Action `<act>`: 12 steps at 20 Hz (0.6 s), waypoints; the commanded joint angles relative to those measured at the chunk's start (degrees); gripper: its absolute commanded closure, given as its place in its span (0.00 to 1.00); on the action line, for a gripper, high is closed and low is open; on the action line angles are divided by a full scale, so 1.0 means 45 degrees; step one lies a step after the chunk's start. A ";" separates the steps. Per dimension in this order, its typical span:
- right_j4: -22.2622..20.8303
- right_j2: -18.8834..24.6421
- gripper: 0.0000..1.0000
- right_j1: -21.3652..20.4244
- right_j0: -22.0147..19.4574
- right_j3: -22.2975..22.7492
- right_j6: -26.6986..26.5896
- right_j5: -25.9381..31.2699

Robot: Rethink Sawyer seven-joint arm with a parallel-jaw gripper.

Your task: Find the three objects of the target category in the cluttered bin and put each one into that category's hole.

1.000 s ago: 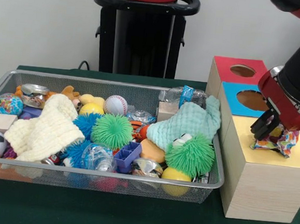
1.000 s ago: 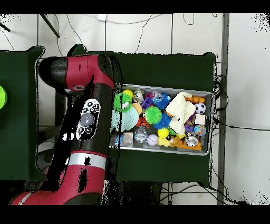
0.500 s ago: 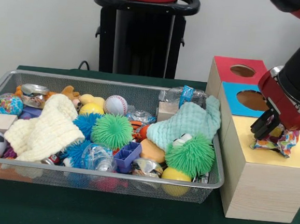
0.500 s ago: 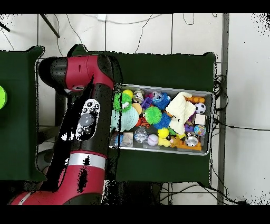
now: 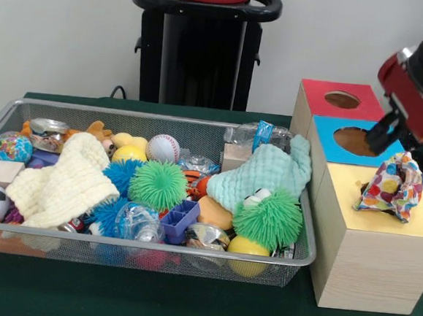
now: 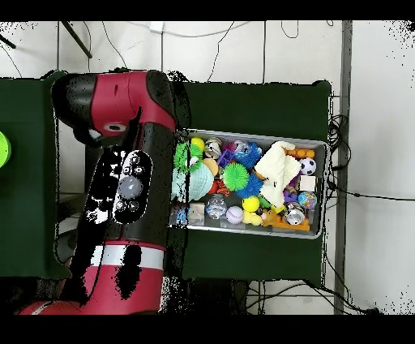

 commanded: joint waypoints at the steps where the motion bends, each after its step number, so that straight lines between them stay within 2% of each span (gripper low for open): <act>1: -0.1455 -0.0013 1.00 -0.0987 -0.0910 -0.1469 -0.3033 0.3692; 5: -0.1750 0.0230 1.00 -0.1088 -0.1074 -0.1702 -0.3171 0.4109; 9: -0.1451 0.0838 1.00 -0.1078 -0.0993 -0.1450 -0.2106 0.3664; 12: -0.1292 0.1076 1.00 -0.0783 -0.0665 -0.1137 -0.1042 0.2717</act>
